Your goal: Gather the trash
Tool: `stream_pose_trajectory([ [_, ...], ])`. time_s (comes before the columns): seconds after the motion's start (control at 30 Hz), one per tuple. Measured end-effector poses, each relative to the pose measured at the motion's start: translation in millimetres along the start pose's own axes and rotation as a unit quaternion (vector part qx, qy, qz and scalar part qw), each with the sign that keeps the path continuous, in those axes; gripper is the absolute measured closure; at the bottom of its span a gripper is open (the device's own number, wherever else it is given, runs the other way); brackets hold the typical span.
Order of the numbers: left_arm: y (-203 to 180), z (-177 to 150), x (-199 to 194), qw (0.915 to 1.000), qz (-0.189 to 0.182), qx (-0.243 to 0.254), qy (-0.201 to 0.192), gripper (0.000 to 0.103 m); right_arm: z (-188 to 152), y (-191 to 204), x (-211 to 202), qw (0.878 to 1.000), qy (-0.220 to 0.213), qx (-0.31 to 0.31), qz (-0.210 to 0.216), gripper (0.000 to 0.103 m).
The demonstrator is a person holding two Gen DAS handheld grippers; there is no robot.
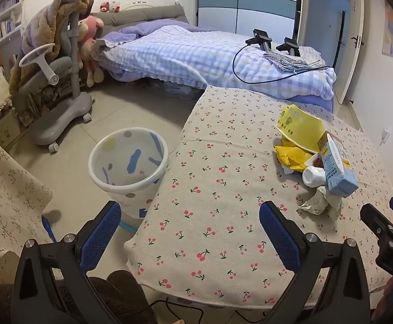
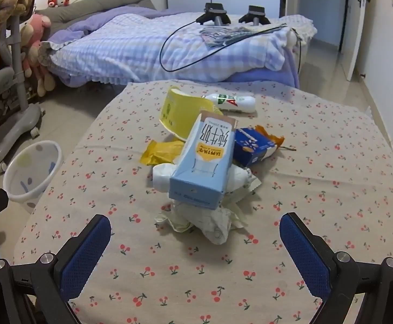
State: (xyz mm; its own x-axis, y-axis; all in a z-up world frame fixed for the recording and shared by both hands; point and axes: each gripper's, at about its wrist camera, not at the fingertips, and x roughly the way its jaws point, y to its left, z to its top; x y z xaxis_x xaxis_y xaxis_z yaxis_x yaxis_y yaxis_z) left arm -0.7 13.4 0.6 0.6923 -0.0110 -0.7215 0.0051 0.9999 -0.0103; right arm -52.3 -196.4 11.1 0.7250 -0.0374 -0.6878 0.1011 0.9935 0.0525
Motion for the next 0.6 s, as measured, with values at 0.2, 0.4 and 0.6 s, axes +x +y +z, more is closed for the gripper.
stream_pose_trajectory([
  [0.2,0.3,0.5,-0.3,1.0,0.0,0.0,0.0,0.0,0.2,3.3,1.9,1.0,0.004,-0.002,0.004,0.0],
  [0.4,3.8,1.1,-2.9,1.0,0.0,-0.001,0.002,0.0,-0.6,2.7,2.2,1.0,0.004,0.0,0.005,0.0],
  [0.6,2.9,2.1,-2.5,1.0,0.0,-0.002,0.001,0.0,-1.3,2.5,3.0,1.0,0.006,0.003,0.007,0.0],
])
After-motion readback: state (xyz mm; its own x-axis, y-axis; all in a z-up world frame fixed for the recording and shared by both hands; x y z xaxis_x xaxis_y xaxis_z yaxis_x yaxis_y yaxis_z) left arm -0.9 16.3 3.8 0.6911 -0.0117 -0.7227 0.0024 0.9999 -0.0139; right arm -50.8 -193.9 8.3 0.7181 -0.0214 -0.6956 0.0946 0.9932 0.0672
